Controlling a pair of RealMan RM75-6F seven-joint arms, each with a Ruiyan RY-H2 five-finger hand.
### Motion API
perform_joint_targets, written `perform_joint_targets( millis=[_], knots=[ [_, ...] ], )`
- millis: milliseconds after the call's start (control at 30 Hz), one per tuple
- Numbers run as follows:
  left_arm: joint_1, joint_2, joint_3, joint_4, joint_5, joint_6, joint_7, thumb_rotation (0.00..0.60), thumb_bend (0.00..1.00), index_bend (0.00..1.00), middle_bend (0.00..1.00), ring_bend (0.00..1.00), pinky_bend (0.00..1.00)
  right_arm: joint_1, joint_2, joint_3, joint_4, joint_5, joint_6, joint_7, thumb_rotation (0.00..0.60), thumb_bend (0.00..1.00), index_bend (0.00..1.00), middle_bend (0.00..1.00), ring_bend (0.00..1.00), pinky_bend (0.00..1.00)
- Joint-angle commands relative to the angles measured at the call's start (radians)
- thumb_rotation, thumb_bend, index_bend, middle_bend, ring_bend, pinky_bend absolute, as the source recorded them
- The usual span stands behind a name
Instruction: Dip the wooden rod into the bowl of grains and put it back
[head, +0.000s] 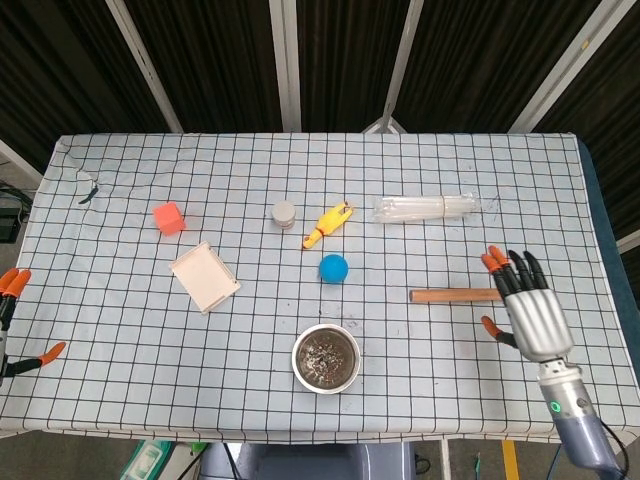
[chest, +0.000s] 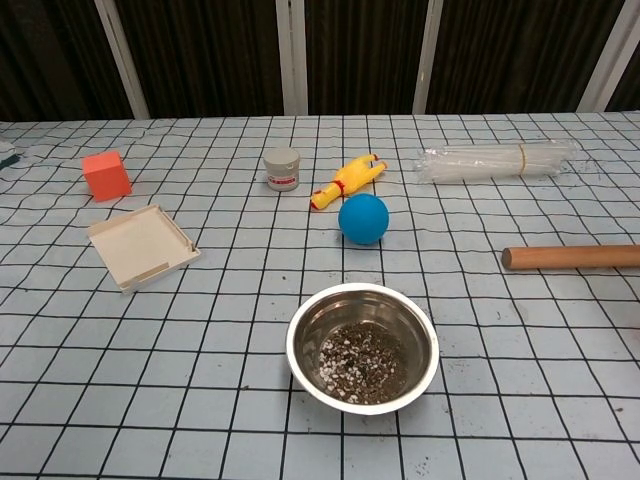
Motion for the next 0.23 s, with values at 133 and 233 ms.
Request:
perform_joint_targets(
  millis=[133, 233],
  knots=[
    [0.006, -0.014, 0.000, 0.012, 0.020, 0.030, 0.029, 0.600, 0.06, 0.00, 0.00, 0.00, 0.00, -0.124, 0.041, -0.062, 0.068, -0.082, 0.141, 0.123, 0.600, 0.24, 0.00, 0.00, 0.00, 0.00],
    [0.009, -0.022, 0.000, 0.018, 0.030, 0.045, 0.041, 0.600, 0.06, 0.00, 0.00, 0.00, 0.00, -0.137, 0.031, -0.069, 0.100, -0.100, 0.154, 0.145, 0.600, 0.24, 0.00, 0.00, 0.00, 0.00]
  ],
)
